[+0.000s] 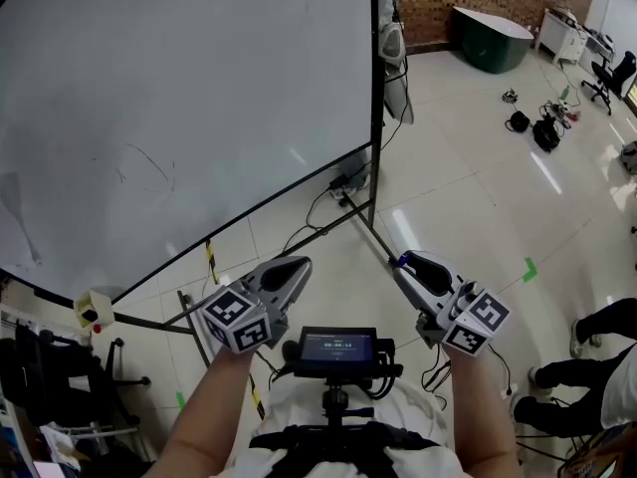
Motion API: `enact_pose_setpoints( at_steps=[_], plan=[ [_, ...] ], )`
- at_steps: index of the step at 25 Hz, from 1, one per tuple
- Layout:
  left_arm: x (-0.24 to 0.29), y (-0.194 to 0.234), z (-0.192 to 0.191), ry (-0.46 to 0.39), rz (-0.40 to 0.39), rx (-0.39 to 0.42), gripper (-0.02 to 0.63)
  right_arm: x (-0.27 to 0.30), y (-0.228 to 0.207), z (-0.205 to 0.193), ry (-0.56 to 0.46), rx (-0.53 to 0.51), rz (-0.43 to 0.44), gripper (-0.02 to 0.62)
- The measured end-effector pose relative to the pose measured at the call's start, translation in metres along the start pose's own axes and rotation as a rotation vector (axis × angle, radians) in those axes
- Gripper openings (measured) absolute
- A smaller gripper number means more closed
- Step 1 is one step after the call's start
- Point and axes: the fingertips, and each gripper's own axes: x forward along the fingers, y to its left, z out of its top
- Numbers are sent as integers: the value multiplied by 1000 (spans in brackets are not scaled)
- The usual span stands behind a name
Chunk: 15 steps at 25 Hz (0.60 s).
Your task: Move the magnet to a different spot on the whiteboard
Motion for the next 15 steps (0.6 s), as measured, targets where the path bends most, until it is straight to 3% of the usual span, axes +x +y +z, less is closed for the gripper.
enact_pose_setpoints(
  at_steps=[15],
  plan=[
    [39, -33, -1, 49, -66, 44, 8, -42, -16, 5, -44, 14, -61, 140]
  ],
)
